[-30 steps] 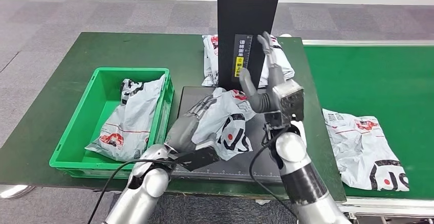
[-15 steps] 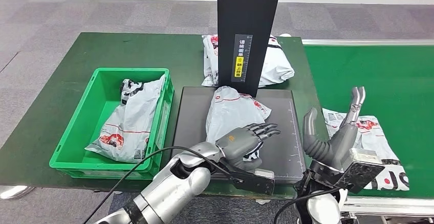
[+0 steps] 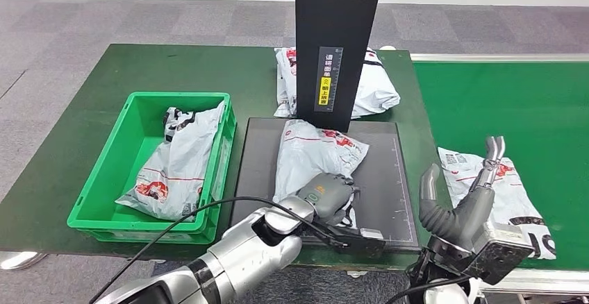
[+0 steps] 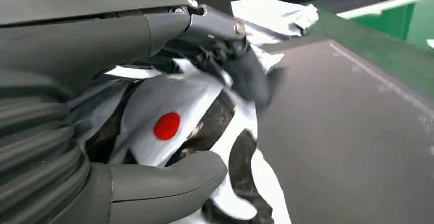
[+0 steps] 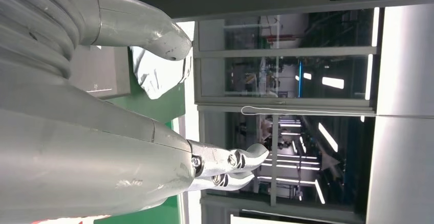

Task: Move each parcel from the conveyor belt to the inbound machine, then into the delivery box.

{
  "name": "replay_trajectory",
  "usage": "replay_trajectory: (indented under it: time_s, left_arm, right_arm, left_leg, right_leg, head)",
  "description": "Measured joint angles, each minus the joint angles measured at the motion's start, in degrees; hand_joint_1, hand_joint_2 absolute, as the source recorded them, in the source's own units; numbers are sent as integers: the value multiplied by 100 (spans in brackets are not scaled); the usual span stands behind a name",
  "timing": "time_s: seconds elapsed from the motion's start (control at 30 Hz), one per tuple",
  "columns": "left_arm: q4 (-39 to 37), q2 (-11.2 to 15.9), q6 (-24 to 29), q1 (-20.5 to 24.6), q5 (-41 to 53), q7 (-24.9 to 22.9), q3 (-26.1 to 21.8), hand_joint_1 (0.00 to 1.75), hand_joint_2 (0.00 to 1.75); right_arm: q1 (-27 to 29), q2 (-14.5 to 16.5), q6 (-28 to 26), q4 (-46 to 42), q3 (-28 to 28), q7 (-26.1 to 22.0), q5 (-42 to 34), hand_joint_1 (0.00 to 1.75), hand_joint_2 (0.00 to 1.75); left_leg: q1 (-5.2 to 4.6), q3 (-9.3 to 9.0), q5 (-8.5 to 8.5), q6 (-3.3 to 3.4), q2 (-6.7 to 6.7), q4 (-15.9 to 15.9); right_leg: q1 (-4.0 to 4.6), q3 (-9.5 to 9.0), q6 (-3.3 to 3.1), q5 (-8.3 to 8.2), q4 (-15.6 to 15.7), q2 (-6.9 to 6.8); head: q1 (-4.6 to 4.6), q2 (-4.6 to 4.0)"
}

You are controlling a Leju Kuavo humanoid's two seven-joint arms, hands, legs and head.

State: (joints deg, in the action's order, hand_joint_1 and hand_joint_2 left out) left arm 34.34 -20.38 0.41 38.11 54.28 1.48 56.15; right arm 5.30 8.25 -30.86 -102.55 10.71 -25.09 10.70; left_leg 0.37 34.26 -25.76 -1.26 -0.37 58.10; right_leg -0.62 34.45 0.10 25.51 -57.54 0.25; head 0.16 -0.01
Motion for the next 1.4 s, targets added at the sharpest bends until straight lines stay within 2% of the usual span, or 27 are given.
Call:
replay_trajectory:
  time_s: [0.27,0.4,0.73,0.9,1.07,1.2,1.4]
  left_arm:
    - [-302,-31,21,125,-38,-47,305,175,175]
    - [-501,-33,124,200,-16,-343,460,175,175]
    - [-1291,76,1383,494,1086,-1599,596,175,175]
    - [-1360,213,1903,595,1591,-1793,548,175,175]
    - [-1332,256,2131,611,1762,-1823,476,175,175]
    - [-437,608,2874,611,3250,-1586,-879,175,175]
    - [546,929,3005,585,3275,-1396,-1965,175,175]
  right_arm:
    - [72,1,15,-62,-38,-5,-13,0,175]
    - [73,1,117,-62,-46,-90,-121,0,175]
    - [36,34,452,-62,-52,-220,-338,0,175]
    - [-65,101,602,-62,-58,-233,-351,0,175]
    - [-83,126,650,-62,-67,-220,-316,0,175]
    - [-115,344,864,-62,-231,-175,-89,0,175]
    - [-24,380,815,-62,-314,-255,-130,0,175]
  left_leg:
    - [0,-1,0,0,0,0]
    - [0,-1,1,0,0,0]
    - [1,-2,6,0,1,0]
    - [1,-1,8,0,0,0]
    - [0,-1,8,0,0,0]
    - [0,0,8,0,1,0]
    - [1,0,8,-1,0,-1]
  right_leg:
    - [0,-2,0,0,0,0]
    - [0,-3,0,-1,0,0]
    - [1,-3,-1,-2,-3,1]
    - [1,-3,-1,-2,-5,0]
    - [0,-3,-1,-2,-5,0]
    - [0,-2,-1,-2,-5,1]
    - [2,-1,-1,-2,-5,1]
  head:
    - [0,-1]
    - [-1,0]
    - [0,-1]
    - [-1,1]
    - [-1,0]
    - [-1,0]
    - [-1,0]
